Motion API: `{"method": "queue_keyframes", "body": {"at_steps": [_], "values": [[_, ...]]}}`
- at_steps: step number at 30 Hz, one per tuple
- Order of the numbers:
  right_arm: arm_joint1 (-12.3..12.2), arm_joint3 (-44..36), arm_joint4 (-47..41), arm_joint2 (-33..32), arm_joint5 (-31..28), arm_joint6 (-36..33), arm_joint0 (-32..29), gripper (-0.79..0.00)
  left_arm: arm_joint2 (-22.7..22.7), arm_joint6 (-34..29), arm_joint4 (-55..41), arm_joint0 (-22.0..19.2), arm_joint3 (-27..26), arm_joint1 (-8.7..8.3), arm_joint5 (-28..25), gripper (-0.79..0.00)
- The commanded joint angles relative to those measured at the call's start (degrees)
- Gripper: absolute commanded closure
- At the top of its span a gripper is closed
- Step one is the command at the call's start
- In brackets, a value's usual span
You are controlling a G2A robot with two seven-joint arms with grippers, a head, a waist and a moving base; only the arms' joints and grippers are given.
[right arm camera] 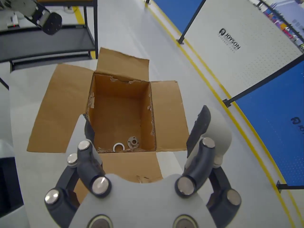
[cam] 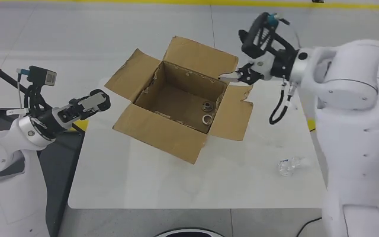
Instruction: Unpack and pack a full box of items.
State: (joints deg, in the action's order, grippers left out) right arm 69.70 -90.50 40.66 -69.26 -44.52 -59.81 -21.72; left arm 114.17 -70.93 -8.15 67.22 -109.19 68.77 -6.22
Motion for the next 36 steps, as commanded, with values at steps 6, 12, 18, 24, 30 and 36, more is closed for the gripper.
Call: {"method": "queue_keyframes", "body": {"at_steps": [6, 12, 18, 24, 30, 36], "values": [[0.6, 10.1, 0.1, 13.7, -0.5, 0.5, 8.9, -0.785, 0.0, 0.0, 0.0, 0.0, 0.0, 0.00, 0.0, -0.785], [0.6, 10.1, 0.1, 13.7, -0.5, 0.5, 8.9, -0.785, 0.0, 0.0, 0.0, 0.0, 0.0, 0.00, 0.0, -0.785], [0.8, 8.9, 4.4, 19.8, -1.9, 1.9, 10.7, -0.785, 0.0, 0.0, 0.0, 0.0, 0.0, 0.00, 0.0, -0.785], [2.9, 16.2, 5.8, 34.8, -4.5, 4.5, 20.4, -0.785, 0.0, 0.0, 0.0, 0.0, 0.0, 0.00, 0.0, -0.785], [5.9, 23.8, 2.2, 45.4, -5.8, 5.8, 25.3, -0.785, 0.0, 0.0, 0.0, 0.0, 0.0, 0.00, 0.0, -0.785], [9.3, 29.0, 0.6, 52.6, -6.3, 6.3, 26.8, -0.785, 0.0, 0.0, 0.0, 0.0, 0.0, 0.00, 0.0, -0.785]]}}
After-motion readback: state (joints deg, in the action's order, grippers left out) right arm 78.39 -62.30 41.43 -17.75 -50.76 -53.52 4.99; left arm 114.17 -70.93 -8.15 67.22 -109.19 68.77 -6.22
